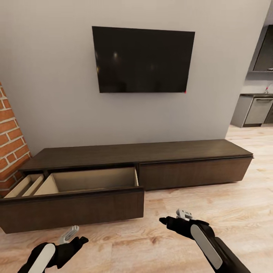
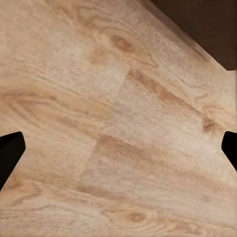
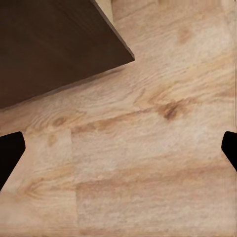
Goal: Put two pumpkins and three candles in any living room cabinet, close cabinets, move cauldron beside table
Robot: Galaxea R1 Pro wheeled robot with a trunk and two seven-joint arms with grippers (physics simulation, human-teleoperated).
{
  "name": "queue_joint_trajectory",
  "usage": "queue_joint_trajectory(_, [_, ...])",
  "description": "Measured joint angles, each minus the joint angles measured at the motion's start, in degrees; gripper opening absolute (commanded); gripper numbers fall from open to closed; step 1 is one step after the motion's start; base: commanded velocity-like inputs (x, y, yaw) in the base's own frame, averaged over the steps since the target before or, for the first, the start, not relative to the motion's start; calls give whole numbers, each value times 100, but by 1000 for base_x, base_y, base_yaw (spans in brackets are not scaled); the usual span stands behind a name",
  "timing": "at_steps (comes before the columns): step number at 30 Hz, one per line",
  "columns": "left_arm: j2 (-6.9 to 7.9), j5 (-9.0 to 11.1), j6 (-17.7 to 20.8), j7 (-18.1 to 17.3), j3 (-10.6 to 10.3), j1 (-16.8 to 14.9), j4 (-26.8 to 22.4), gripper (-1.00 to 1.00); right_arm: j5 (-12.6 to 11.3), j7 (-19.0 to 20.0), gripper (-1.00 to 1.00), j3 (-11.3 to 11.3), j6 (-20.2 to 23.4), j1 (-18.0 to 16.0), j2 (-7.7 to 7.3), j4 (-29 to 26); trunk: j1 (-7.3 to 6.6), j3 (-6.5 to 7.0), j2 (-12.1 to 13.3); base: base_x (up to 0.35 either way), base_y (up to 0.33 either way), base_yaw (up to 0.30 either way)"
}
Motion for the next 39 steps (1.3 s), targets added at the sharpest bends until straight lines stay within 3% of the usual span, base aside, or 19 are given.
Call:
queue_joint_trajectory(4, [0,-1,-8,1,-55,4,15,100,268,-2,100,3,-50,0,122,222,-68,76,121,0,0,0])
queue_joint_trajectory(7, [-1,1,-134,2,-385,1,22,100,470,-3,100,3,-203,0,160,363,-134,130,241,0,0,0])
queue_joint_trajectory(12, [25,-2,-427,6,-764,-6,27,100,562,-3,100,3,-260,0,180,406,-243,220,442,0,0,0])
queue_joint_trajectory(15, [42,-3,-467,3,-813,-8,27,100,571,-3,100,3,-270,0,185,412,-309,274,562,0,0,0])
queue_joint_trajectory(24, [67,-1,-492,-20,-828,-8,21,100,575,39,100,-5,-278,0,187,413,-309,274,563,-20,0,0])
queue_joint_trajectory(39, [74,3,-495,-11,-830,-6,17,100,566,32,100,-4,-278,-2,188,422,-306,274,564,-315,0,189])
